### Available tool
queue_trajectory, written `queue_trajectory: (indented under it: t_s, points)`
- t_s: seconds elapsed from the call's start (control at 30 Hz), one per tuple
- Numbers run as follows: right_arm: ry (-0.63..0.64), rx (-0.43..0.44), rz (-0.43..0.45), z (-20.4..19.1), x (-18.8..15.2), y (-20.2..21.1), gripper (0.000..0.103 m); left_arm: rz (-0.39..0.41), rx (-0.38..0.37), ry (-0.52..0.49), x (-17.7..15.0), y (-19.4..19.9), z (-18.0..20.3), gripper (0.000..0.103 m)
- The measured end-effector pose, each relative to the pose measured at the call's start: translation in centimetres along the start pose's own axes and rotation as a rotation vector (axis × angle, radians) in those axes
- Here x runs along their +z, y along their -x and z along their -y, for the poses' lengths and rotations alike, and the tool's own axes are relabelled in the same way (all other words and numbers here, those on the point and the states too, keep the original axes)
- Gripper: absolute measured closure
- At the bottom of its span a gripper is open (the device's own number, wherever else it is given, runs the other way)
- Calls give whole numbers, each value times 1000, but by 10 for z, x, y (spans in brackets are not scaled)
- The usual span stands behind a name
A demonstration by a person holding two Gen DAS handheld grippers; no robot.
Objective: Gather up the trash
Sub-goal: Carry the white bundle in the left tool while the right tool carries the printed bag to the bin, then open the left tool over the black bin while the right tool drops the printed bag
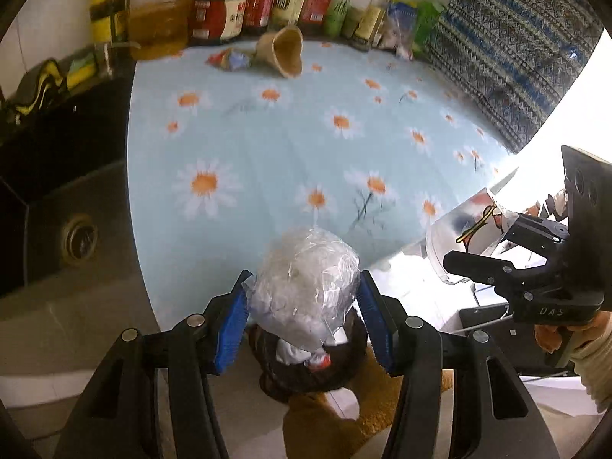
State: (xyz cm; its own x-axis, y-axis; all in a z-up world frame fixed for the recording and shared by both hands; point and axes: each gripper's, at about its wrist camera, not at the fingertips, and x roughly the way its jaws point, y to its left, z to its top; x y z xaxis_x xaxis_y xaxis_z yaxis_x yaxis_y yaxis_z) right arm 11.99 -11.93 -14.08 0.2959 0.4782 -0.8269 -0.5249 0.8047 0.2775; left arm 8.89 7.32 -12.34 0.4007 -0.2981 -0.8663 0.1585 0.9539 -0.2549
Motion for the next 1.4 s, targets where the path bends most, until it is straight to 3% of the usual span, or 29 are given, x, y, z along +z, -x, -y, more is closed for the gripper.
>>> queue_trajectory:
  t_s: [0.33,0.73,1.27,1.37,1.4]
  points:
    - [4,47,-81,-15,-32,-23,46,-38,-31,67,-38,-9,6,50]
    - [-42,83,-183,13,-66,-50,46,-156,-27,174,-75,-45,11,50]
    - [-14,94,-293,15,-82,-88,46,-280,-58,274,-118,-99,15,50]
    - [-20,100,-286,15,-79,-89,45,-283,-49,291,-116,-102,14,46]
    - [-19,105,-279,15,-77,-89,38,-286,-47,305,-116,-103,13,45]
